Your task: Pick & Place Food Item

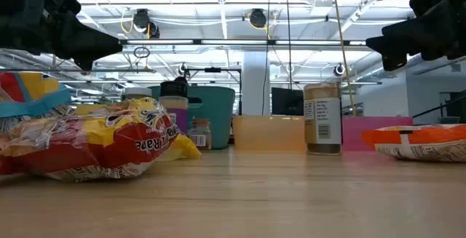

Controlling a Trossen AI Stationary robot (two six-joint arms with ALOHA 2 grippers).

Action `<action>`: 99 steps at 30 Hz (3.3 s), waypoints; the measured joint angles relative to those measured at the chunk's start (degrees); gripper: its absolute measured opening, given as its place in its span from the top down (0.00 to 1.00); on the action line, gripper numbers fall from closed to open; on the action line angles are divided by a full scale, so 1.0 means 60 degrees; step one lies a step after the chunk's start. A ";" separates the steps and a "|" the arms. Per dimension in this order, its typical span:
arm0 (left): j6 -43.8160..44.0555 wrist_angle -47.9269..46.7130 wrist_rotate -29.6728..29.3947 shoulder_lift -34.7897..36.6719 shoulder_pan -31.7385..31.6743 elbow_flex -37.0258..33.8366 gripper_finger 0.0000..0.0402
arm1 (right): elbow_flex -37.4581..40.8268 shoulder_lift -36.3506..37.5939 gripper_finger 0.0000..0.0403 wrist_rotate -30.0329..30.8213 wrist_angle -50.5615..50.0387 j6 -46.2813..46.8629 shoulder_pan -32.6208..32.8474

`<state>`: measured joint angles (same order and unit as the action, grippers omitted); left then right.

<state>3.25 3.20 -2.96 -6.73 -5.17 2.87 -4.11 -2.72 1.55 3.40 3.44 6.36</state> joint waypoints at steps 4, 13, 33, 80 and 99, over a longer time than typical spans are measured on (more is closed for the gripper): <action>0.0000 -0.0001 0.0001 -0.0002 0.0002 0.0000 0.68 | 0.0000 0.0003 0.58 -0.0001 0.0000 0.0000 0.0000; 0.0000 -0.0001 0.0000 -0.0003 0.0000 -0.0003 0.68 | 0.0000 0.0001 0.58 0.0000 0.0000 0.0000 0.0000; 0.0000 -0.0002 0.0000 -0.0001 0.0000 0.0000 0.68 | 0.0002 0.0003 0.58 -0.0001 0.0000 0.0000 0.0001; 0.0000 0.0000 0.0003 -0.0001 0.0000 0.0000 0.68 | -0.0002 0.0003 0.58 -0.0001 0.0000 0.0003 0.0001; 0.0000 -0.0002 0.0000 -0.0003 0.0000 0.0000 0.68 | 0.0009 -0.0310 0.58 0.0027 0.4439 0.4411 0.0038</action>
<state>3.25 3.19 -2.96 -6.74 -5.17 2.87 -4.05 -4.58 1.72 30.03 29.91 6.59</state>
